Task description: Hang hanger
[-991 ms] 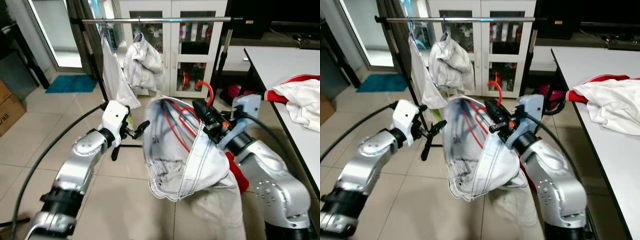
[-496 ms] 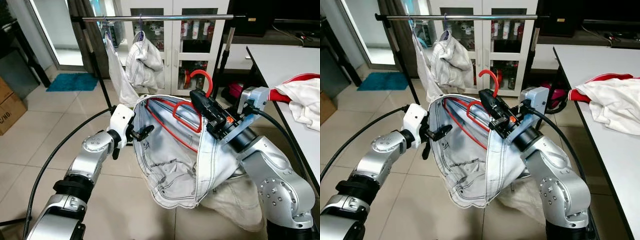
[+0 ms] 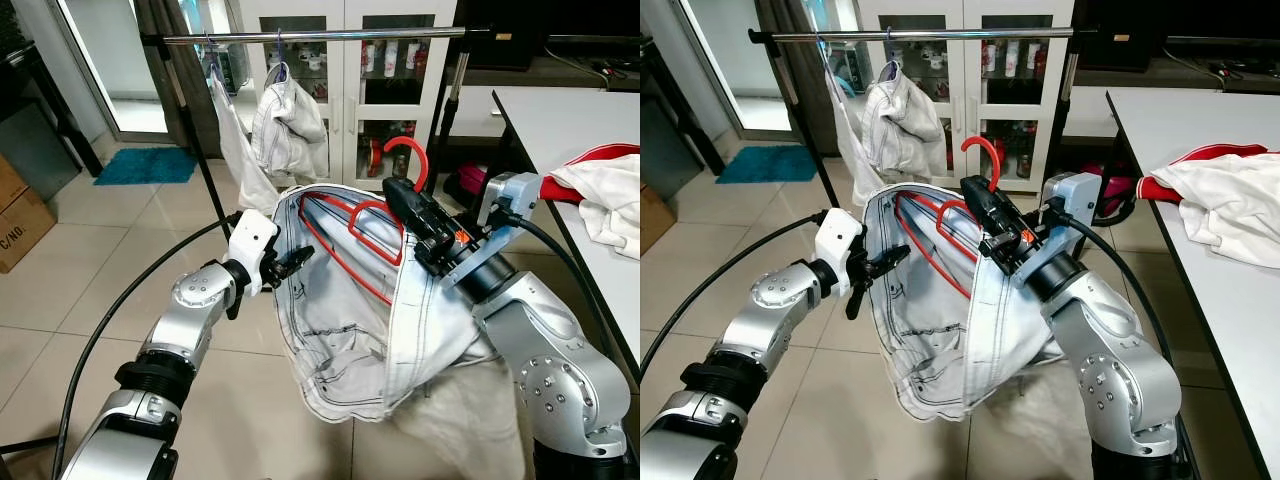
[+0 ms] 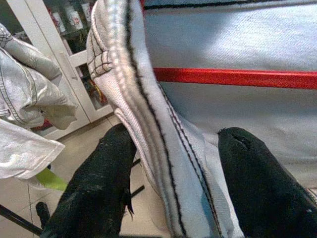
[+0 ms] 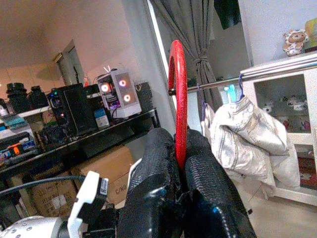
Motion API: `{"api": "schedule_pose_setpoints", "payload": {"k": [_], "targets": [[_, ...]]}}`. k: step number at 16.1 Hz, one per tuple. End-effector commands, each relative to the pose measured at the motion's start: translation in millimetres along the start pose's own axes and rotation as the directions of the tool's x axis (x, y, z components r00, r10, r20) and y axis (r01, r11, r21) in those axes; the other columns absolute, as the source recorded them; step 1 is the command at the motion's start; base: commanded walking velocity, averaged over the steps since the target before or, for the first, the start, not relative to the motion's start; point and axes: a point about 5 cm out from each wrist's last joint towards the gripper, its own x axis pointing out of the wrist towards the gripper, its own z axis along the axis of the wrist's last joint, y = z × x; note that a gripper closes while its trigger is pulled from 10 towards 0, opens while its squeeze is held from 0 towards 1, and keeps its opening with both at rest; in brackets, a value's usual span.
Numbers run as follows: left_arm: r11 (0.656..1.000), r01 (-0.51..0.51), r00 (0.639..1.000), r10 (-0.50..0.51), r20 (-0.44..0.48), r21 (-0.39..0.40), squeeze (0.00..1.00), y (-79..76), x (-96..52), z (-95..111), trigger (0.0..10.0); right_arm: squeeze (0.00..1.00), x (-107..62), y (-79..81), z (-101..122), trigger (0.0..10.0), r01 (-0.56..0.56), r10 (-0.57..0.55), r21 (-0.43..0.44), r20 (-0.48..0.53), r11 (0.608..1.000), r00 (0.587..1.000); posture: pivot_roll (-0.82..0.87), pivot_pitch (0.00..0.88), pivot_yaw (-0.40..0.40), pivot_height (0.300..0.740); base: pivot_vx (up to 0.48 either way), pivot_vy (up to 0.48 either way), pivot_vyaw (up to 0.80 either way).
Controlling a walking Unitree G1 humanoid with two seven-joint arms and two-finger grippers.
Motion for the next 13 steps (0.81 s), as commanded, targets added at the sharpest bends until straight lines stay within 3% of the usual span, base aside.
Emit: {"api": "schedule_pose_setpoints", "payload": {"k": [1, 13], "targets": [[1.000, -0.001, 1.000, 0.001, 0.001, 0.012, 0.00, 2.2, -1.9, -0.5, 0.0, 0.00, 1.6, 6.9, 10.3, 0.0, -0.029, 0.031, -0.028, 0.059, 0.999, 0.998, -0.19, 0.000, 0.087, 0.740, 0.000, 0.000, 0.00], [1.000, -0.020, 1.000, 0.020, 0.011, 0.001, 0.00, 13.9, -13.4, 0.3, 0.0, 0.00, 6.9, 5.4, 4.8, 0.0, -0.024, 0.025, -0.037, 0.036, 0.999, 0.999, -0.18, 0.000, 0.094, 0.740, 0.000, 0.000, 0.00]]}}
